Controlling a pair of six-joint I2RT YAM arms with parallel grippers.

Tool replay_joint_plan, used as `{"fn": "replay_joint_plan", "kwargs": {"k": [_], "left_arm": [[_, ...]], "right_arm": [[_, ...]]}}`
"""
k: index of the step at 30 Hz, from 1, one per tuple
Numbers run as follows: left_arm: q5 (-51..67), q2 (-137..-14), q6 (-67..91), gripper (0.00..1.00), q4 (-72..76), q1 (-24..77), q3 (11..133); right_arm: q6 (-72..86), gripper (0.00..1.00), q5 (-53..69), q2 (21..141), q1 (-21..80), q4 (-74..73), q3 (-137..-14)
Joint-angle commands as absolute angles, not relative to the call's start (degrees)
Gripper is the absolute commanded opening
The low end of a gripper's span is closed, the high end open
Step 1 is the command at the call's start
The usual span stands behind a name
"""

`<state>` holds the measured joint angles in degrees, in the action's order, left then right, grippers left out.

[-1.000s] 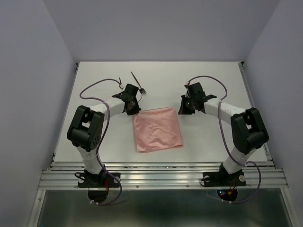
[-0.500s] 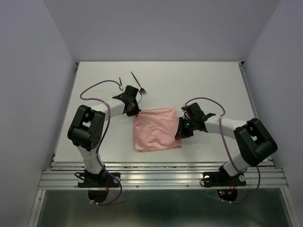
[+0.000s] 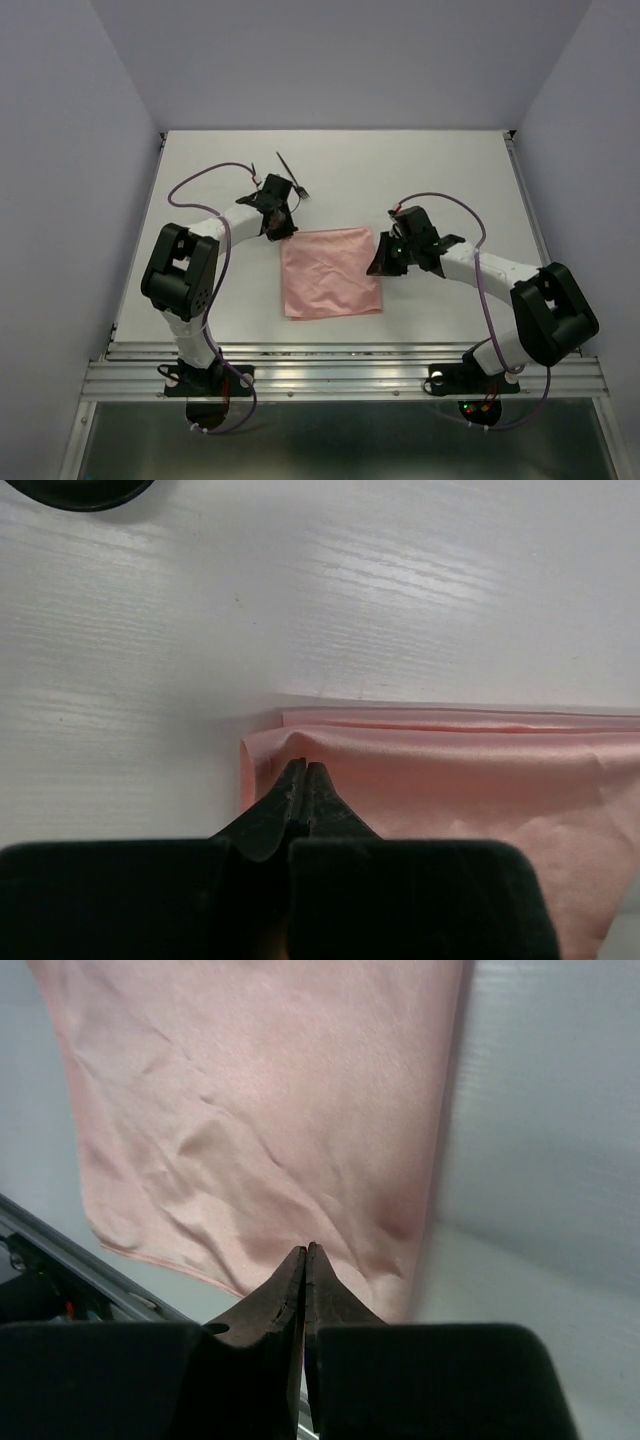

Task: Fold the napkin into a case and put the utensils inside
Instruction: Smooth out the square-folded napkin at the center of the board.

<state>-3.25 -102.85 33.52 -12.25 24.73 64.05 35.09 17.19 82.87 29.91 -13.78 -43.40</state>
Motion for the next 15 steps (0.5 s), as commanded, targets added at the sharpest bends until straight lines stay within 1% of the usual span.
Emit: {"fn": "replay_joint_plan", "kwargs": {"k": [1, 3, 4, 5, 6, 11, 15], "left_arm": [[-2.56, -96.42, 32.34, 0.0, -14.77, 26.1, 68.29], [0.34, -96.5, 33.13, 0.0, -14.15, 27.06, 69.25], [3.66, -96.94, 33.31, 0.0, -13.02, 28.46, 70.21], [4.74, -97.47, 33.48, 0.0, -12.4, 29.17, 70.22], [6.83, -99.04, 34.01, 0.0, -11.26, 30.66, 72.05], [9.92, -105.19, 34.89, 0.0, -8.7, 33.13, 75.4], [10.55, -109.32, 35.07, 0.0, -6.77, 33.31, 76.81]], "right_arm": [[38.14, 0.04, 19.41, 84.54, 26.82, -7.05, -46.93], [39.63, 0.04, 22.49, 87.44, 25.32, -2.13, -47.81], [40.07, 0.04, 23.72, 88.84, 23.75, 1.02, -48.25], [40.51, 0.03, 25.21, 90.42, 22.95, 1.05, -48.95], [41.3, 0.02, 27.49, 93.4, 21.9, 4.45, -50.35], [42.1, 0.02, 31.37, 100.27, 19.52, 7.47, -54.05], [42.45, 0.02, 33.92, 104.41, 18.29, 9.84, -54.67]]}}
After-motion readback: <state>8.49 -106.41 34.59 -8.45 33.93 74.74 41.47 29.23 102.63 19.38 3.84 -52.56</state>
